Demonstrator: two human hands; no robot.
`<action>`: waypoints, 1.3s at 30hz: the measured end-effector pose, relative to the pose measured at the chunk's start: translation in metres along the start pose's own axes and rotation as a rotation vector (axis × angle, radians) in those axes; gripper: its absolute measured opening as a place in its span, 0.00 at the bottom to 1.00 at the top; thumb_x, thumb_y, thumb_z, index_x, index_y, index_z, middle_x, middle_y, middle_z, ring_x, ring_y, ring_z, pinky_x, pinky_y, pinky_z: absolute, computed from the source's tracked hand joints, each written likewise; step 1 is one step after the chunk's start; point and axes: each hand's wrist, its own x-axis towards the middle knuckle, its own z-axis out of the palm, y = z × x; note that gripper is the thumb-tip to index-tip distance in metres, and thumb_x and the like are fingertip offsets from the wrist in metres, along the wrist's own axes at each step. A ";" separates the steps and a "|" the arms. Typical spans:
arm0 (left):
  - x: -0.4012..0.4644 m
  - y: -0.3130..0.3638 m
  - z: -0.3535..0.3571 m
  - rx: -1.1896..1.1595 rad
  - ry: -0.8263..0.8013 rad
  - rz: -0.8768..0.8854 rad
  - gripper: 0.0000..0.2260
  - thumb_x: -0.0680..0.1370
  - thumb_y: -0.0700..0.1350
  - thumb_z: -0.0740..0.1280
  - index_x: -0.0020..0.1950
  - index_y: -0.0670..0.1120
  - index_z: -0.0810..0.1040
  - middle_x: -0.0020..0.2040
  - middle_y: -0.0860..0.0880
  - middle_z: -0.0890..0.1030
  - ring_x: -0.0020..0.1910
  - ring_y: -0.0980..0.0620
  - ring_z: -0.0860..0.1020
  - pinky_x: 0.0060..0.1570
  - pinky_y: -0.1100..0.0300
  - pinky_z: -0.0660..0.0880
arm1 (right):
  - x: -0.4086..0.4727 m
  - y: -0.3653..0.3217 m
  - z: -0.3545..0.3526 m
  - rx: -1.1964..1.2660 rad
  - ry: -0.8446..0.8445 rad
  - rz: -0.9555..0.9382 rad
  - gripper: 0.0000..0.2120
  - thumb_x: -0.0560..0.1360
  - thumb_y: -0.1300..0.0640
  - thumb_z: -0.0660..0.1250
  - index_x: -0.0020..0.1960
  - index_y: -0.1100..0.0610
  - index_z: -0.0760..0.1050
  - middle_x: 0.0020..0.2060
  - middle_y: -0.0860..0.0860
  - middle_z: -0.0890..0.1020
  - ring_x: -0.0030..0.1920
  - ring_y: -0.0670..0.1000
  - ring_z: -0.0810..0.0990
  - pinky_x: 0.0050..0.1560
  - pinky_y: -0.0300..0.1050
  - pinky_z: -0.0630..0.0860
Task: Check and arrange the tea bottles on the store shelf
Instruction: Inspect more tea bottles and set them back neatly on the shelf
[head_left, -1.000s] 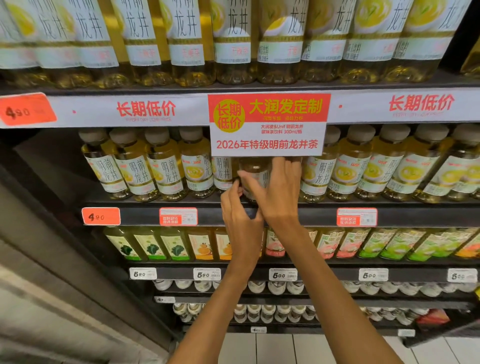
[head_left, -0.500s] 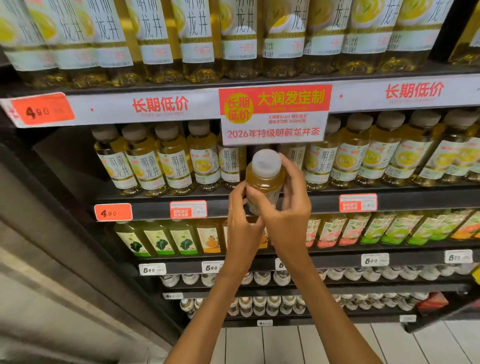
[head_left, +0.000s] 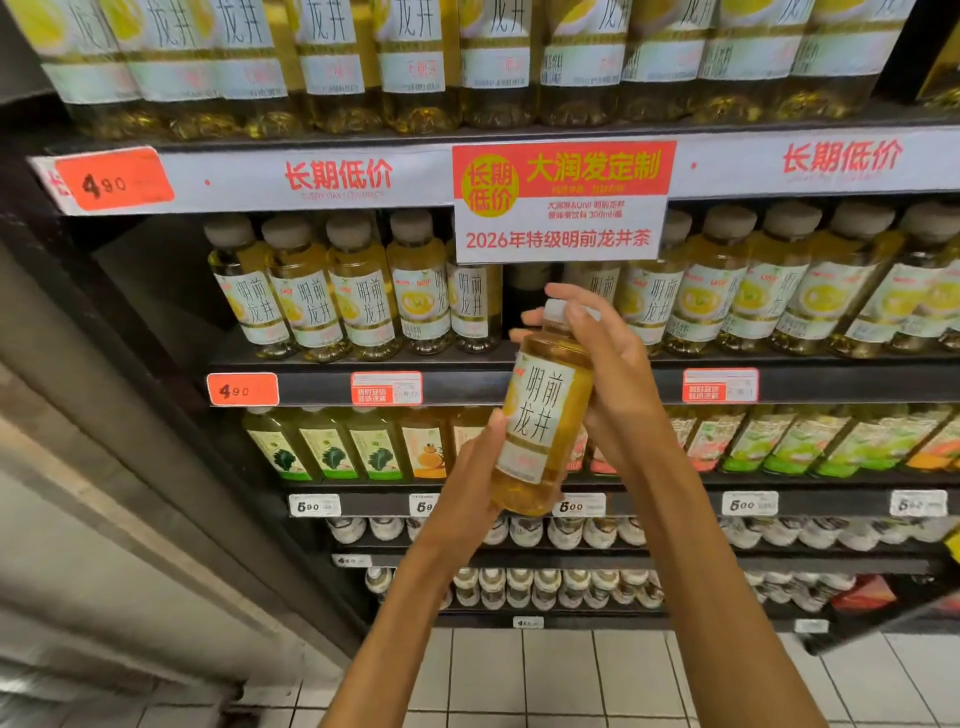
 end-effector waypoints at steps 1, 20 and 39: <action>0.000 0.001 0.000 -0.003 0.014 -0.021 0.23 0.75 0.67 0.58 0.60 0.56 0.80 0.53 0.48 0.84 0.51 0.50 0.83 0.47 0.55 0.79 | 0.001 -0.001 0.000 0.001 0.003 0.012 0.15 0.72 0.50 0.66 0.57 0.55 0.75 0.43 0.51 0.84 0.49 0.54 0.83 0.46 0.44 0.79; 0.011 0.012 0.029 0.189 0.176 -0.143 0.27 0.71 0.72 0.51 0.54 0.60 0.82 0.51 0.54 0.85 0.52 0.56 0.82 0.55 0.53 0.77 | 0.015 -0.010 -0.024 -0.111 0.076 0.129 0.08 0.76 0.50 0.66 0.52 0.52 0.75 0.40 0.49 0.84 0.46 0.51 0.83 0.52 0.51 0.80; 0.014 0.014 0.020 0.045 0.135 -0.261 0.29 0.69 0.71 0.57 0.55 0.53 0.83 0.52 0.45 0.85 0.52 0.45 0.83 0.51 0.48 0.79 | 0.034 0.004 -0.021 -0.135 0.025 0.234 0.12 0.77 0.48 0.64 0.55 0.55 0.75 0.37 0.49 0.83 0.38 0.47 0.82 0.38 0.41 0.80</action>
